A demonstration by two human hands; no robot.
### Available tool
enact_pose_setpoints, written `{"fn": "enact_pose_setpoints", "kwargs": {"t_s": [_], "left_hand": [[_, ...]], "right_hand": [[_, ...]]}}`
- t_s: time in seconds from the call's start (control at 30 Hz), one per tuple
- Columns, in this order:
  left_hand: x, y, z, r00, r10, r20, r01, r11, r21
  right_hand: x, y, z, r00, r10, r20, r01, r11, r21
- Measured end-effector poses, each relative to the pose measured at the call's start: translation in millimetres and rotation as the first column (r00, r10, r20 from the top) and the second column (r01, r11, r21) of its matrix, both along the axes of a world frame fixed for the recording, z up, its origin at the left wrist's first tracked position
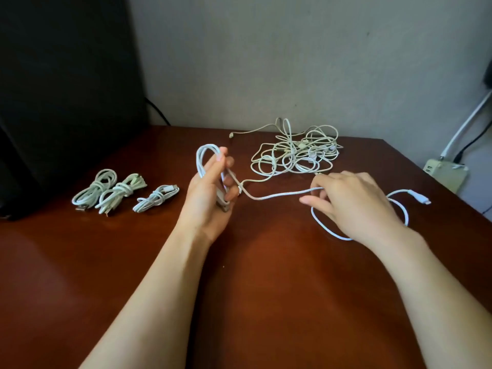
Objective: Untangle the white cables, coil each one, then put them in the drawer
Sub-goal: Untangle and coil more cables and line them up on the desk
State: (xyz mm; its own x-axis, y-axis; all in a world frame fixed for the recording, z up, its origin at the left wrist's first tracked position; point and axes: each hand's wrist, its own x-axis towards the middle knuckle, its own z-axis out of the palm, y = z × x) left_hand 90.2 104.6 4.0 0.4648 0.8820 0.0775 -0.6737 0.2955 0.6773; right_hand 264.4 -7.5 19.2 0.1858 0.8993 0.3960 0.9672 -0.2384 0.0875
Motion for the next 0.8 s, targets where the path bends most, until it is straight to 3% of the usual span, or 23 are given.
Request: {"fn": "enact_pose_setpoints", "kwargs": {"t_s": [0.17, 0.27, 0.33, 0.47, 0.53, 0.67, 0.8], "left_hand": [[-1.4, 4.2, -1.3, 0.974, 0.217, -0.07, -0.218, 0.976, -0.006], [1.9, 4.9, -4.0, 0.906, 0.356, -0.23, -0.337, 0.934, 0.116], [4.8, 3.2, -4.8, 0.885, 0.385, -0.261, -0.343, 0.92, 0.192], [9.2, -3.5, -6.4, 0.93, 0.29, -0.225, -0.226, 0.935, 0.272], [11.5, -5.8, -10.3, 0.906, 0.313, -0.284, -0.189, 0.901, 0.39], [15.0, -8.4, -19.3, 0.845, 0.324, -0.426, -0.045, 0.835, 0.548], [16.5, -12.4, -21.5, 0.841, 0.24, -0.484, 0.122, 0.788, 0.603]], "right_hand": [[-10.9, 4.1, 1.5, 0.963, 0.234, 0.134, -0.265, 0.912, 0.312], [-20.0, 6.0, 2.4, 0.91, 0.354, 0.214, -0.41, 0.845, 0.343], [-24.2, 5.8, 1.4, 0.867, 0.445, 0.223, -0.497, 0.805, 0.326], [-30.8, 8.4, -2.8, 0.776, 0.607, 0.17, -0.629, 0.726, 0.277], [-33.7, 9.5, -3.5, 0.741, 0.666, 0.088, -0.657, 0.692, 0.3], [-39.3, 6.7, -2.2, 0.694, 0.714, -0.097, -0.644, 0.675, 0.361], [-41.7, 4.9, 0.4, 0.675, 0.723, -0.149, -0.598, 0.654, 0.463]]}}
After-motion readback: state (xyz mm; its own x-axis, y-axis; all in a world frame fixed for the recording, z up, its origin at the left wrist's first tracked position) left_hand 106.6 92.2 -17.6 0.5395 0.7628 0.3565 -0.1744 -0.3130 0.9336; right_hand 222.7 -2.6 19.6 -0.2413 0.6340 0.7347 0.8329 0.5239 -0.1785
